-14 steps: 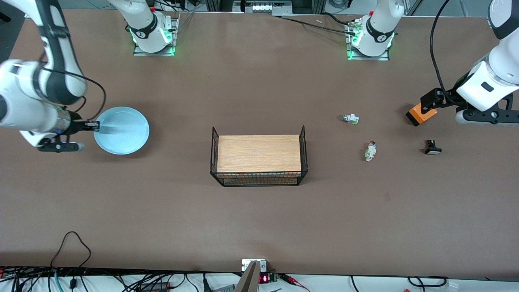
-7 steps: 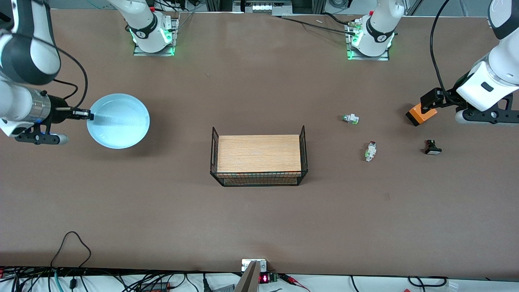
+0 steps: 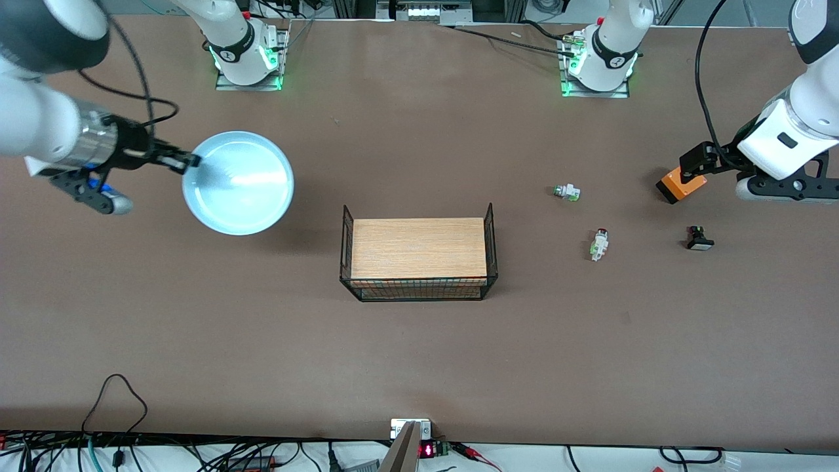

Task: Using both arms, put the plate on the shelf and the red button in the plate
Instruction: 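Lift the plate with the right gripper and carry it over the tray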

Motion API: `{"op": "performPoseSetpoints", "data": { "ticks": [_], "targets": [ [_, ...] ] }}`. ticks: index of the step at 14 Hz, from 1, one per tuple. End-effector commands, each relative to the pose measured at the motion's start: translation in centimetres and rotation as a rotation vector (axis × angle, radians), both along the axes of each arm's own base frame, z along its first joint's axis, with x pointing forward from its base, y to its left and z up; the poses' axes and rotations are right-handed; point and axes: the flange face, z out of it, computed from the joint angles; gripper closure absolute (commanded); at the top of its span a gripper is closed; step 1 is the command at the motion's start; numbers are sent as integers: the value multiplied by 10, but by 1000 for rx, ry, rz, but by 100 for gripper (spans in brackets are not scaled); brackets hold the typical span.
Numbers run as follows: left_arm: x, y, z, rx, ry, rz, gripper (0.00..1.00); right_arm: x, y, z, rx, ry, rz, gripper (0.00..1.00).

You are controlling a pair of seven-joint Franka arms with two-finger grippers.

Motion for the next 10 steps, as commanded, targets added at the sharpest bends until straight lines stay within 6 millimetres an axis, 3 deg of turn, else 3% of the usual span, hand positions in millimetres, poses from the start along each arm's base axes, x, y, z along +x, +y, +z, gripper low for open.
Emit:
{"op": "performPoseSetpoints", "data": {
  "ticks": [1,6,10],
  "targets": [
    [-2,2,4,-1,4,-19,0,-9,60,9,-31,39,-108,100],
    [-2,2,4,-1,4,-19,0,-21,167,6,-44,11,-239,100],
    [-2,2,4,-1,4,-19,0,-17,238,-25,-28,-51,-318,100]
  ]
}}
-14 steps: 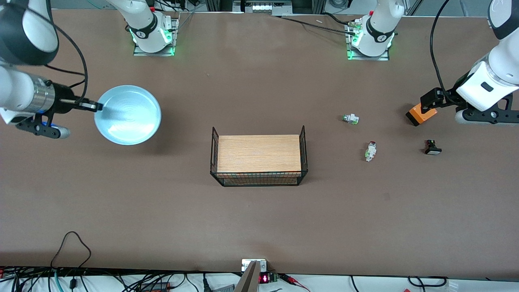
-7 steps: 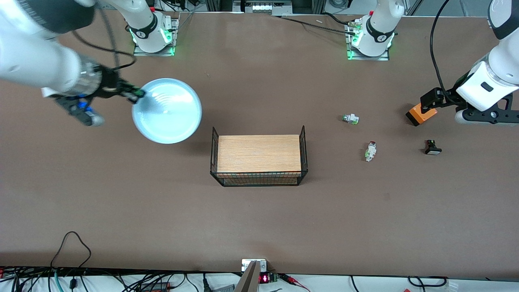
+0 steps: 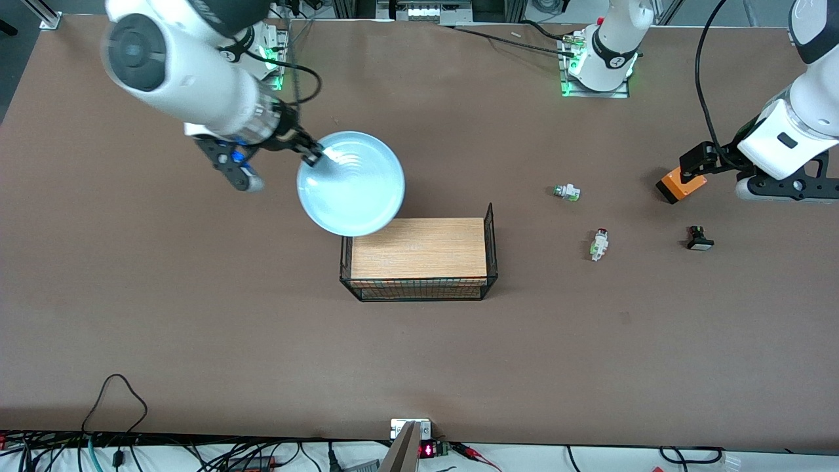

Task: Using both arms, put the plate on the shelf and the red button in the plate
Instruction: 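Lift the plate with the right gripper and carry it over the tray, then lower the plate into the tray and open the right gripper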

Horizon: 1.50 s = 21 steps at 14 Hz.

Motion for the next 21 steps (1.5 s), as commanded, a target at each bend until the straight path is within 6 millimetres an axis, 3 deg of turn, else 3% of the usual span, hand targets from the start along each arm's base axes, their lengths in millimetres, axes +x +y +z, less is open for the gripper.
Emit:
{"op": "performPoseSetpoints", "data": {
  "ticks": [1,6,15,21],
  "targets": [
    [-1,2,4,-1,3,-19,0,6,47,-21,18,-34,-71,100],
    [-1,2,4,-1,3,-19,0,9,77,-61,8,-42,-108,100],
    [-1,2,4,-1,3,-19,0,28,86,-113,-2,-74,-126,100],
    [-1,2,4,-1,3,-19,0,34,87,-133,-2,-94,-127,100]
  ]
}}
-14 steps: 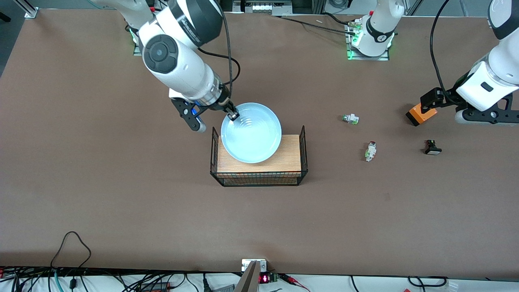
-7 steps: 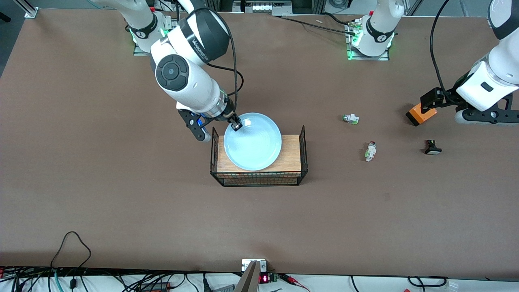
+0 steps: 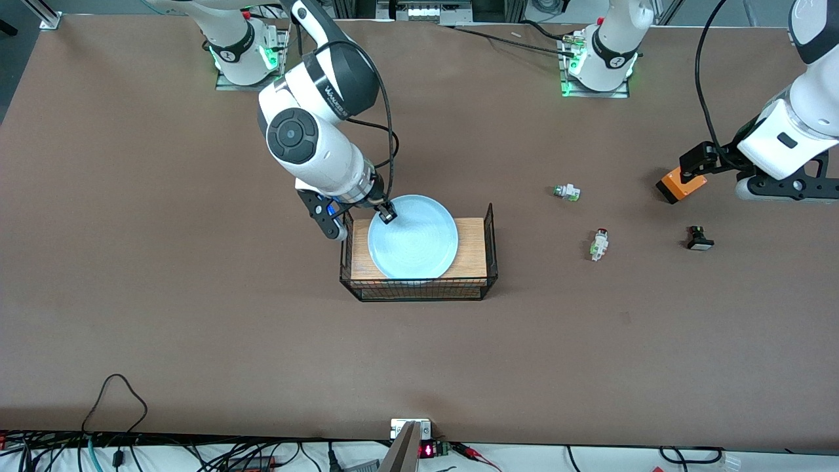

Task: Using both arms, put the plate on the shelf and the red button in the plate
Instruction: 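Lower the plate into the tray and open the right gripper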

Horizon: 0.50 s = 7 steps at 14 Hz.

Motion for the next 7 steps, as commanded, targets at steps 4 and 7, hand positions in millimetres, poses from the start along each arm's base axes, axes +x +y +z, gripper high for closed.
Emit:
{"op": "performPoseSetpoints", "data": {
  "ticks": [4,7],
  "targets": [
    [-1,2,4,-1,3,-19,0,10,0,-11,-4,-22,-15,0],
    [-1,2,4,-1,3,-19,0,10,-3,-1,-4,-37,-9,0]
  ]
}}
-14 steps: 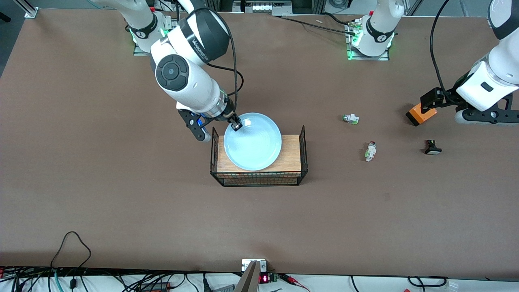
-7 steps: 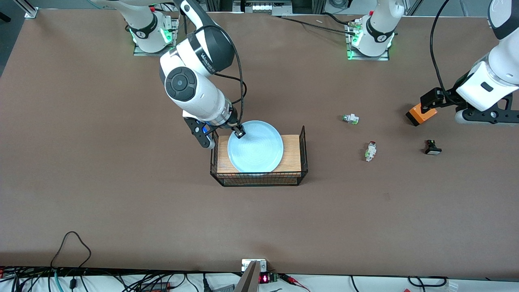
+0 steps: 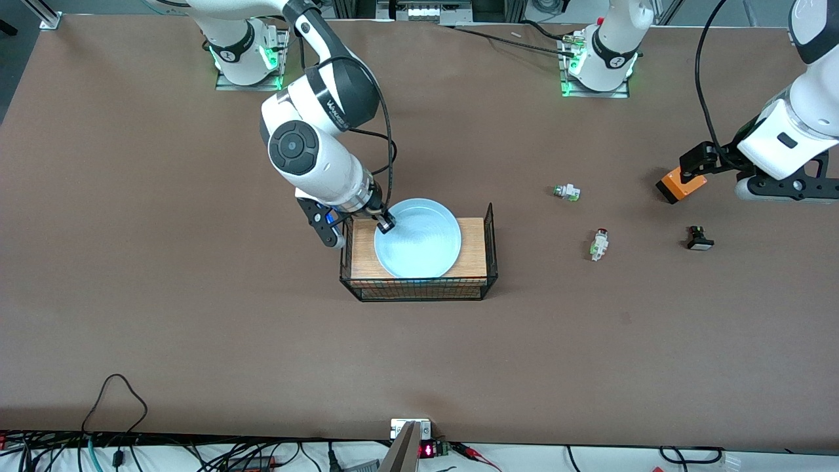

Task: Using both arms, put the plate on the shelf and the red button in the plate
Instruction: 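Withdraw the right gripper while the left gripper reaches the red-tipped button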

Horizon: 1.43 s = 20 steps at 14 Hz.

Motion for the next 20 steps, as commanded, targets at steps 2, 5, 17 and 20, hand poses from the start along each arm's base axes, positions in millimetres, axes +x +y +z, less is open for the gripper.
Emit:
{"op": "performPoseSetpoints", "data": {
  "ticks": [2,5,17,20],
  "targets": [
    [-1,2,4,-1,3,-19,0,3,-6,33,17,-43,2,0],
    [-1,2,4,-1,3,-19,0,-6,-18,70,-22,-62,91,0],
    [17,-7,-78,8,203,-32,0,26,-237,143,-407,-16,839,0],
    [41,-7,-152,8,259,-34,0,42,-330,146,-347,-2,908,0]
  ]
}}
